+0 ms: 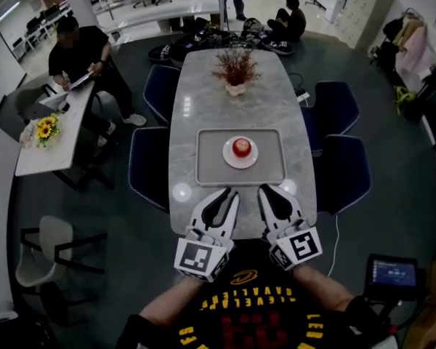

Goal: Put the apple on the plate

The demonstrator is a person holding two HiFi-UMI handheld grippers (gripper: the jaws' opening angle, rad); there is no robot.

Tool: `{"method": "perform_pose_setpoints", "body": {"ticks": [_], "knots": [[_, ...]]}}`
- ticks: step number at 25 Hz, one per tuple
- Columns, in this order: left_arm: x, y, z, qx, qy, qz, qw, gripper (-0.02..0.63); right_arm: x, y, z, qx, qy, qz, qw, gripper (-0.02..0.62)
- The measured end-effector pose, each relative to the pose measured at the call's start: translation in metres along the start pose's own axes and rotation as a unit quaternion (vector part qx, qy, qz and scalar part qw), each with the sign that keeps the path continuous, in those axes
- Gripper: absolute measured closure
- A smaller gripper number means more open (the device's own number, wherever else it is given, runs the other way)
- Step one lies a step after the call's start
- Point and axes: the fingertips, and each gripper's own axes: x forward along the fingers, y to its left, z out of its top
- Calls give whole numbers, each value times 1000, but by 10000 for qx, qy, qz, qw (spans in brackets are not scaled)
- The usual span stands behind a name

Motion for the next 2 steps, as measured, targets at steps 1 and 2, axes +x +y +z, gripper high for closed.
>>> {"method": "perform_pose_setpoints", "body": {"ticks": [1,2], "knots": [[2,1,1,-20,25,23,10000,541,1,-1,0,-2,-3,2,10000,570],[3,1,1,-41,51,47,10000,541,2,-3,1,-4,-5,3,10000,571]]}}
